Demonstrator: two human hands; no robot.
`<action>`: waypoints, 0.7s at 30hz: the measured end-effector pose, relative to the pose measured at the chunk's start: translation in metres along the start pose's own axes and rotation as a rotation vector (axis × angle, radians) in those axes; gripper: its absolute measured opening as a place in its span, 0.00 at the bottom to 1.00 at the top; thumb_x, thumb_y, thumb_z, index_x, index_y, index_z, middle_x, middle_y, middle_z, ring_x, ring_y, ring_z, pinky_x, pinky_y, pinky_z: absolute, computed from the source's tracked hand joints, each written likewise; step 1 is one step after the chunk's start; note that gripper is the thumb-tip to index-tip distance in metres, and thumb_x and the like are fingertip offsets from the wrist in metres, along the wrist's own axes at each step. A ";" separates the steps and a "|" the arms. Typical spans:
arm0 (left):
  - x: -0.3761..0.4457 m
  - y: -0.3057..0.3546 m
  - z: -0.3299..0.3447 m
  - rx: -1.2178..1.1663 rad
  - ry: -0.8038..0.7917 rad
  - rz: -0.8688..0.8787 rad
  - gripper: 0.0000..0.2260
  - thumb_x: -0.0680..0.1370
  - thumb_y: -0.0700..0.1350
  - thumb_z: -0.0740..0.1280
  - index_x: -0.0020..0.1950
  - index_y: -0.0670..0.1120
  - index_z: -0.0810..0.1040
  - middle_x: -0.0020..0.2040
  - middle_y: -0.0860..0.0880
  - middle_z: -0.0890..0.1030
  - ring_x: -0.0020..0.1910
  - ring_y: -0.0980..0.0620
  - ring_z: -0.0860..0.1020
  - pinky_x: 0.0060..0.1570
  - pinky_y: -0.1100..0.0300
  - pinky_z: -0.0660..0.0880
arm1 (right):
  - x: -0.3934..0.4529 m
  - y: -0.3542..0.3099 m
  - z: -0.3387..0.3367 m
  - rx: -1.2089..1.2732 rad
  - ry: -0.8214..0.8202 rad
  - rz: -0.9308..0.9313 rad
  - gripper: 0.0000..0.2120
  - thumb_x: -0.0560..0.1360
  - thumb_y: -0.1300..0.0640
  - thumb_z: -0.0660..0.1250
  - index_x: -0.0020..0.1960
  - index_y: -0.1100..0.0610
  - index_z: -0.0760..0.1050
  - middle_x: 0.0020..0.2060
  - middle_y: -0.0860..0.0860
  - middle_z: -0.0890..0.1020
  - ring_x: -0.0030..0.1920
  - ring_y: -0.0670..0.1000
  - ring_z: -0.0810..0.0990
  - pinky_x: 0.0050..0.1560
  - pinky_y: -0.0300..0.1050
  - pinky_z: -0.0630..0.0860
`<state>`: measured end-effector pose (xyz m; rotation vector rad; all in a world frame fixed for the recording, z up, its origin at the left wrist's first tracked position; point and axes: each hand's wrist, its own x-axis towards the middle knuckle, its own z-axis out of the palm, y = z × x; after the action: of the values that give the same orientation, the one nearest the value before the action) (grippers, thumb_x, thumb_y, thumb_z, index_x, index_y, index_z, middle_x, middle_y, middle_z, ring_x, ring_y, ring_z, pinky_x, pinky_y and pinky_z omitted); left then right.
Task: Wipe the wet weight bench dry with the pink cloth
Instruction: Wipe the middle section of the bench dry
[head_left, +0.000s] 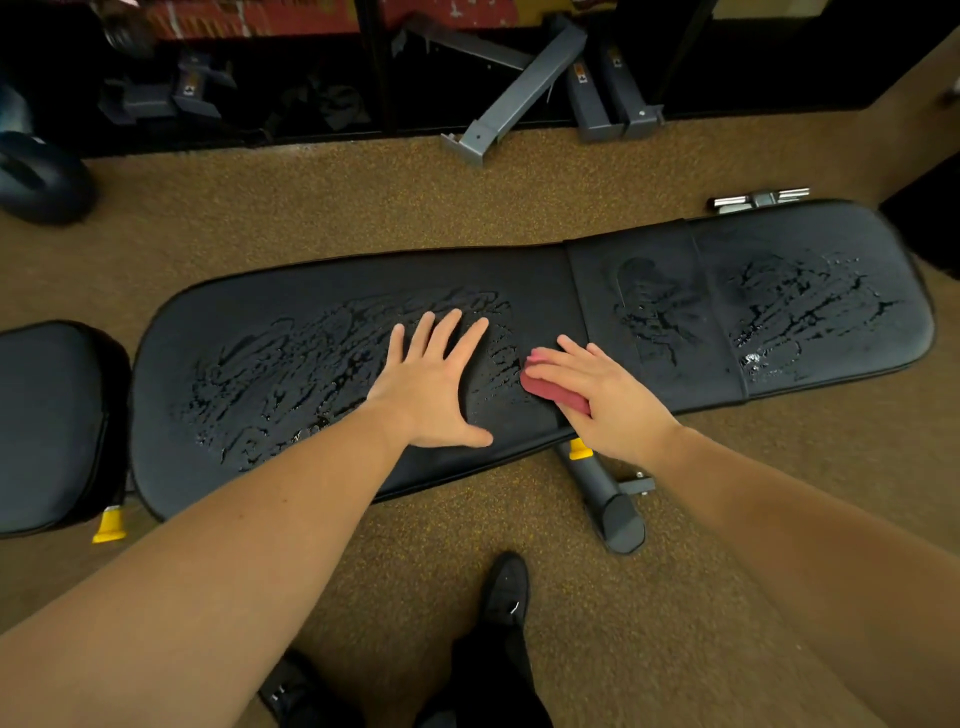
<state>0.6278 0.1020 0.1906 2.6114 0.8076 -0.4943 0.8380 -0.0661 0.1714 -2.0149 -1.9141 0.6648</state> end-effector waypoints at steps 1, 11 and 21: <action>-0.003 -0.001 0.003 -0.005 0.011 -0.013 0.62 0.62 0.74 0.70 0.79 0.57 0.30 0.81 0.49 0.36 0.80 0.42 0.35 0.76 0.36 0.38 | -0.004 -0.002 0.003 0.005 0.002 0.004 0.26 0.80 0.64 0.63 0.75 0.46 0.69 0.77 0.41 0.66 0.81 0.50 0.54 0.79 0.45 0.45; -0.024 -0.003 0.013 -0.068 0.140 0.053 0.55 0.67 0.67 0.71 0.80 0.57 0.36 0.82 0.48 0.42 0.81 0.42 0.40 0.77 0.37 0.41 | -0.052 -0.069 0.057 0.220 0.124 0.151 0.30 0.77 0.72 0.65 0.74 0.48 0.72 0.75 0.41 0.68 0.80 0.48 0.57 0.81 0.50 0.48; -0.092 -0.070 0.034 -0.243 0.251 -0.188 0.51 0.68 0.66 0.73 0.81 0.59 0.44 0.82 0.51 0.46 0.81 0.44 0.44 0.78 0.41 0.42 | -0.033 -0.089 0.008 0.364 0.500 0.518 0.31 0.79 0.67 0.64 0.72 0.38 0.68 0.64 0.46 0.77 0.62 0.46 0.75 0.64 0.46 0.74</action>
<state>0.5072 0.0978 0.1836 2.4111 1.1247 -0.1062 0.7566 -0.0926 0.2134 -2.1682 -0.9261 0.5038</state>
